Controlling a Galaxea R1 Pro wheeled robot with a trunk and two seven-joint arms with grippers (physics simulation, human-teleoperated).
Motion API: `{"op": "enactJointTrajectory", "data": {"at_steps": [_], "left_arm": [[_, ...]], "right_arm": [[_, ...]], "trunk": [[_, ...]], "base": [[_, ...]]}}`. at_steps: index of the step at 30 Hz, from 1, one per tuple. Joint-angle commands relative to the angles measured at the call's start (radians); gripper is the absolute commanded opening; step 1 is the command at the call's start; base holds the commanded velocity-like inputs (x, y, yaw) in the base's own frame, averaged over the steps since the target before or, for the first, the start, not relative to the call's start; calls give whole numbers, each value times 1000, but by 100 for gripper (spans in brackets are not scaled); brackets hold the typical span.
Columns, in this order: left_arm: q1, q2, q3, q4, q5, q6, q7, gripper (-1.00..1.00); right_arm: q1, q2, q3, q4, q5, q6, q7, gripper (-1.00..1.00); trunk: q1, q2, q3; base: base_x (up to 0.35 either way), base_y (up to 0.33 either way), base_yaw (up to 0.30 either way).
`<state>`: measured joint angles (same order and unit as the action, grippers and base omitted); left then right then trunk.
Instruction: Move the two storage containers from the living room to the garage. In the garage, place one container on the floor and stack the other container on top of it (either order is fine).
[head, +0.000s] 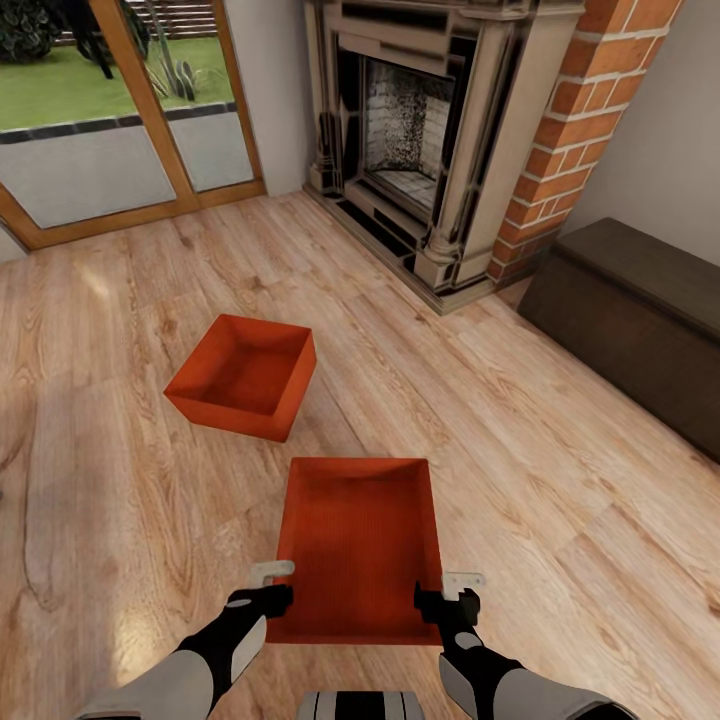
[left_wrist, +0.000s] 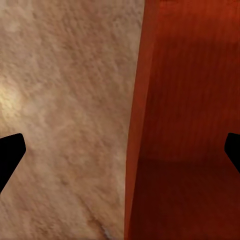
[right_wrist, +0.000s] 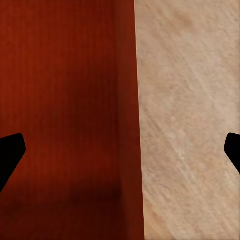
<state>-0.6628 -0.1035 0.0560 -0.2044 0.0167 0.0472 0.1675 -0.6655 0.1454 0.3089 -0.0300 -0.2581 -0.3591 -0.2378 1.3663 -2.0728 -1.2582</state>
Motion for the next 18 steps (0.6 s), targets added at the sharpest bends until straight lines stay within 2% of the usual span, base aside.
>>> {"op": "enactJointTrajectory", "data": {"at_steps": [1,18], "left_arm": [[0,0,5,-3,2,5,1,100],[0,1,8,-9,2,5,1,100]], "right_arm": [[0,0,9,1,-9,-3,-3,100],[0,0,9,1,-8,-3,-3,100]], "trunk": [[0,0,-1],[0,0,-1]], "base": [[0,0,0],[0,0,0]]}}
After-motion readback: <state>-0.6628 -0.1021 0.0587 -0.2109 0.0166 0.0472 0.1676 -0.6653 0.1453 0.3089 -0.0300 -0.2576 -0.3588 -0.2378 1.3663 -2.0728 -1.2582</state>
